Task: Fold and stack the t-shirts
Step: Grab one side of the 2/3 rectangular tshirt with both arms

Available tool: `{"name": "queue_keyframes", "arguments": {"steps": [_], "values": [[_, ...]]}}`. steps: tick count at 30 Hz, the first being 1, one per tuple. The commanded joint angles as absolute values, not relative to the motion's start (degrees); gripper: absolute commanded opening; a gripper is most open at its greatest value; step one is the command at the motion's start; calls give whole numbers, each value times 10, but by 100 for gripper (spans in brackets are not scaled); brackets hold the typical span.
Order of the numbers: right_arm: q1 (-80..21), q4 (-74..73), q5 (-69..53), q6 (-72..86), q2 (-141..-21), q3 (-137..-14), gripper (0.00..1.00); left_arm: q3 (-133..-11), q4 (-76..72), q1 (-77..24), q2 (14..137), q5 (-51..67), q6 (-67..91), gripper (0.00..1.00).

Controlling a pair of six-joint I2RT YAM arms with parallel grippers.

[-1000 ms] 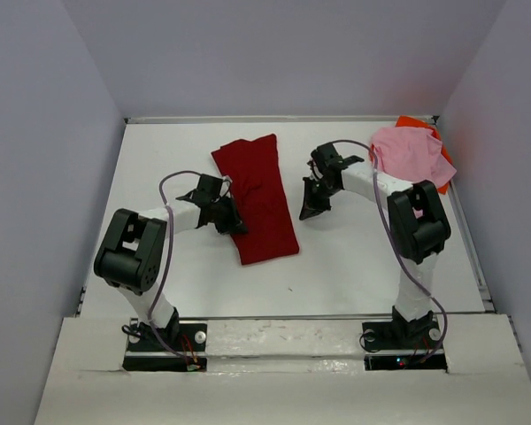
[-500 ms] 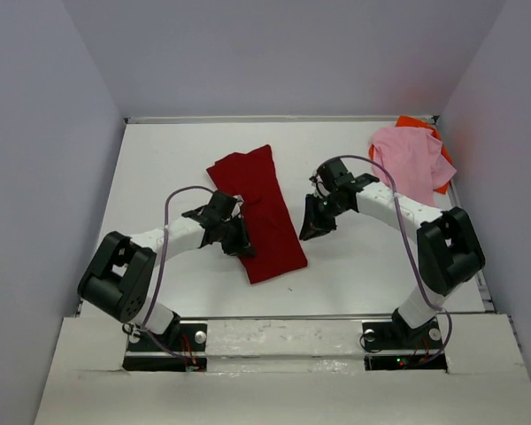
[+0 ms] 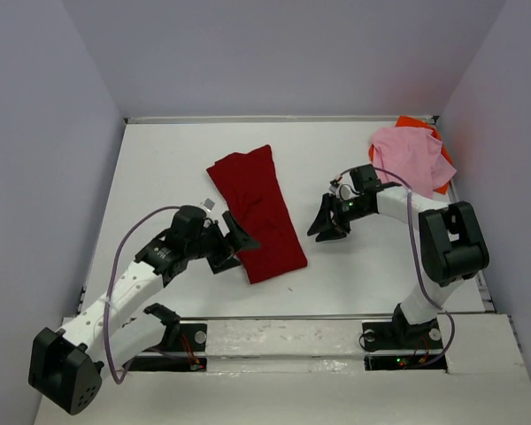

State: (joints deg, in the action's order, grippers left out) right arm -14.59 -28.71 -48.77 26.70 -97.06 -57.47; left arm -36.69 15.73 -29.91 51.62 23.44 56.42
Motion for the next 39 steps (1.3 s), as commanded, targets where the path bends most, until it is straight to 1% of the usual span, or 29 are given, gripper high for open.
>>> {"name": "queue_keyframes", "arguments": {"steps": [1,5,9,12,17,21,26,28,30,32,37,39], "values": [[-148,-256,-549,234,-991,-562,52,-300,208,-306,503,271,657,99],[-148,-247,-557,219,-997,-538,52,-301,244,-320,519,261,675,99],[-148,-244,-555,218,-998,-522,52,-295,236,-337,526,252,706,99],[-148,-242,-554,218,-1000,-510,52,-279,203,-349,530,250,738,99],[-148,-221,-559,236,-998,-478,54,-266,156,-407,560,235,789,99],[-148,-165,-576,263,-1005,-432,55,-260,113,-446,593,229,840,99],[-148,-98,-605,305,-1014,-407,55,-229,65,-453,598,211,874,99],[-148,-67,-618,325,-1023,-399,57,-193,24,-453,596,218,899,99],[-148,-42,-627,343,-1027,-396,58,-184,13,-453,595,214,903,99],[-148,-28,-628,350,-1027,-393,69,-185,26,-448,589,196,896,99],[-148,-16,-631,358,-1038,-403,69,-149,9,-439,556,172,925,96],[-148,-17,-631,358,-1038,-405,69,-124,-29,-438,542,171,957,91]]}}
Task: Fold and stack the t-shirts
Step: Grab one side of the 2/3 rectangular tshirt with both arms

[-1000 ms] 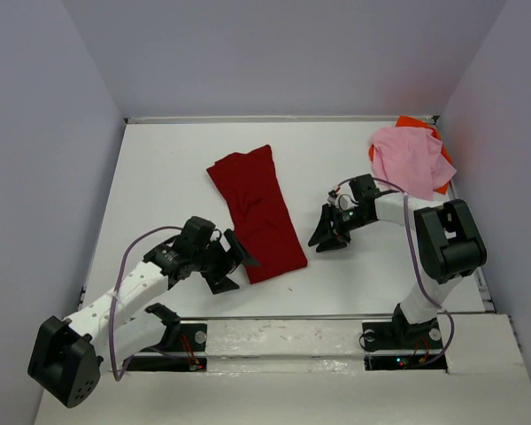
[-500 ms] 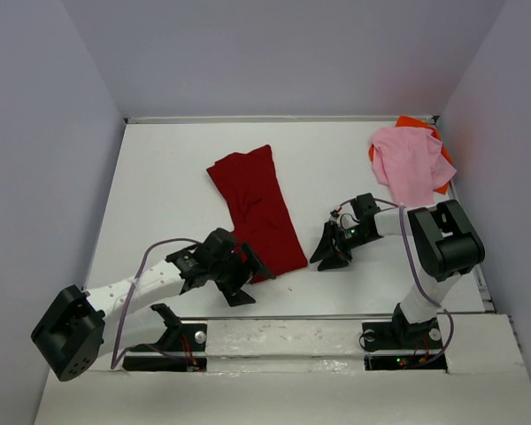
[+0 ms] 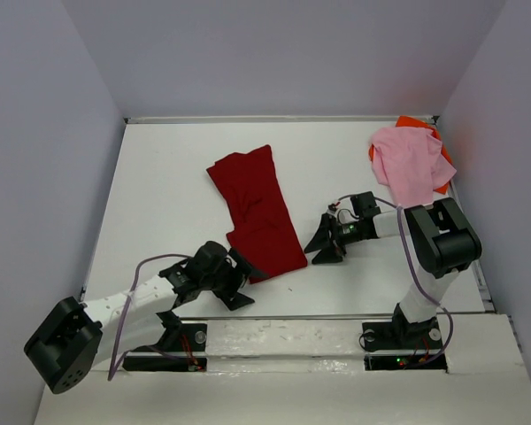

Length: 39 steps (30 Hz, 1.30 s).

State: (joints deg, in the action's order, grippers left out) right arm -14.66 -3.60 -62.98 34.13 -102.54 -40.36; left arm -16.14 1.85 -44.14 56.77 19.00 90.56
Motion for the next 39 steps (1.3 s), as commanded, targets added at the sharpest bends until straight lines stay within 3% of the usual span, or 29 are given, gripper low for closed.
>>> {"name": "queue_keyframes", "arguments": {"steps": [1,5,7,11,15,18,23,27,30,39], "values": [[-148,-17,-633,358,-1037,-405,69,-114,-35,-437,534,162,966,88],[-148,-17,-635,357,-1034,-404,70,-63,-38,-436,443,120,1012,44],[-148,-17,-638,356,-1037,-405,69,-52,-28,-437,420,107,1028,40],[-148,-16,-642,355,-1040,-406,70,-61,13,-437,421,93,1014,46],[-148,-17,-652,357,-1044,-410,70,-69,-35,-437,468,71,991,67],[-148,-17,-655,357,-1042,-411,70,-79,-61,-437,522,65,972,71],[-148,-15,-664,357,-1047,-414,70,-54,-196,-443,573,23,964,71],[-148,-15,-669,355,-1048,-415,70,-47,-206,-445,577,12,961,69],[-148,-12,-674,358,-1053,-414,70,-18,-206,-452,541,6,988,59],[-148,-64,-630,335,-1055,-410,70,-14,-184,-468,530,6,1002,59]]}}
